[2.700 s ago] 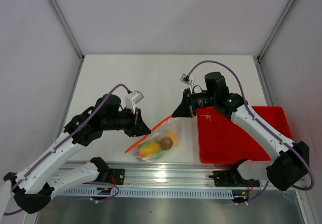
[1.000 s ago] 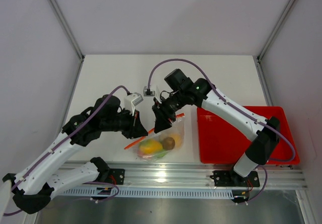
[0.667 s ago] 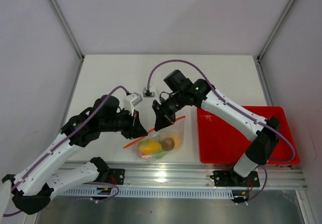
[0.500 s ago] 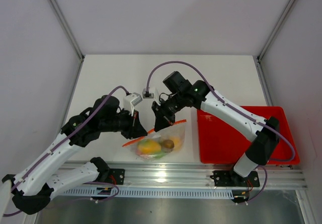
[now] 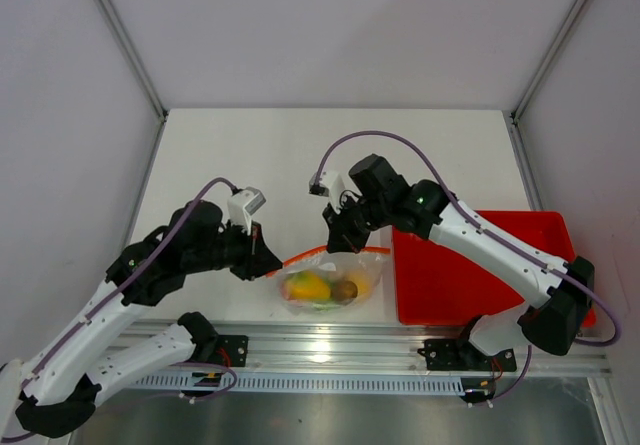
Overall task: Place the food in the zip-top bag and seal the zipper
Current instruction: Zip the zipper food storage bag at the center of the board, then place the zipper food storage bag at the center of the board.
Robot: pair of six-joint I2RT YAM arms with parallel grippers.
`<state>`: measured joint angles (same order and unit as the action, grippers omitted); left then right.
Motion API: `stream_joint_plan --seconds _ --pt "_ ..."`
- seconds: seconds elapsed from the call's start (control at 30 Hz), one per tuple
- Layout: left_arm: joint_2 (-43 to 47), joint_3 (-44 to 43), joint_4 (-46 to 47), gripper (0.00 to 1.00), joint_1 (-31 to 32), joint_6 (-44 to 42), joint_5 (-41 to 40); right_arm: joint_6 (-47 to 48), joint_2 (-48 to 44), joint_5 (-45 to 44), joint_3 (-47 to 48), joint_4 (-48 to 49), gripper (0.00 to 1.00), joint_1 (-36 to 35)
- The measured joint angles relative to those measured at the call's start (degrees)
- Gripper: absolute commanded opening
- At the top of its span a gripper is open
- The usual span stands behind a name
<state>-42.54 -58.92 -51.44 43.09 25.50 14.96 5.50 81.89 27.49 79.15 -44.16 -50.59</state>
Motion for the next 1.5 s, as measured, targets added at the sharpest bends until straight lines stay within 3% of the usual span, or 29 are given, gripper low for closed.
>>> stream_joint_plan --seconds 0.33,0.8,0.9,0.93,0.97,1.0,1.03,1.07,1.3,1.5 --pt "2.34 0.00 -2.27 0.00 -0.04 1.57 -3.30 -0.83 -1.86 -2.99 -0.59 -0.02 0.00 0.96" --pt "6.32 0.11 -4.50 0.02 -0.04 5.55 -5.97 -0.96 -1.86 0.92 -0.59 1.64 0.00 0.94" --pt "6.62 0.11 -5.05 0.25 -0.04 5.90 -6.47 -0.96 -1.86 1.46 -0.59 1.64 0.00 0.94" --pt "6.64 0.11 -5.44 0.42 -0.04 5.95 -7.02 -0.94 -1.86 1.36 -0.59 1.57 0.00 0.94" --pt "6.73 0.11 -6.08 0.53 -0.04 6.08 -7.72 -0.94 -1.84 1.29 -0.59 1.38 0.00 1.01" --pt "6.95 0.09 -6.75 0.76 -0.04 6.47 -8.48 -0.96 -1.75 1.25 -0.59 1.36 0.00 1.11" --pt "6.99 0.09 -6.91 0.92 -0.09 6.43 -8.76 -0.98 -1.68 1.27 -0.59 1.38 0.00 1.20" --pt "7.02 -0.20 -7.48 0.99 -0.09 6.60 -9.44 -1.01 -1.38 1.27 -0.59 1.42 0.00 1.25" --pt "4.87 -8.72 -13.68 0.99 -0.11 7.74 -21.03 -1.51 4.61 2.16 0.17 2.19 0.00 2.14" --pt "4.72 -13.31 -15.65 0.99 -0.11 8.17 -26.69 -2.82 12.83 2.95 6.88 2.67 0.00 5.20"
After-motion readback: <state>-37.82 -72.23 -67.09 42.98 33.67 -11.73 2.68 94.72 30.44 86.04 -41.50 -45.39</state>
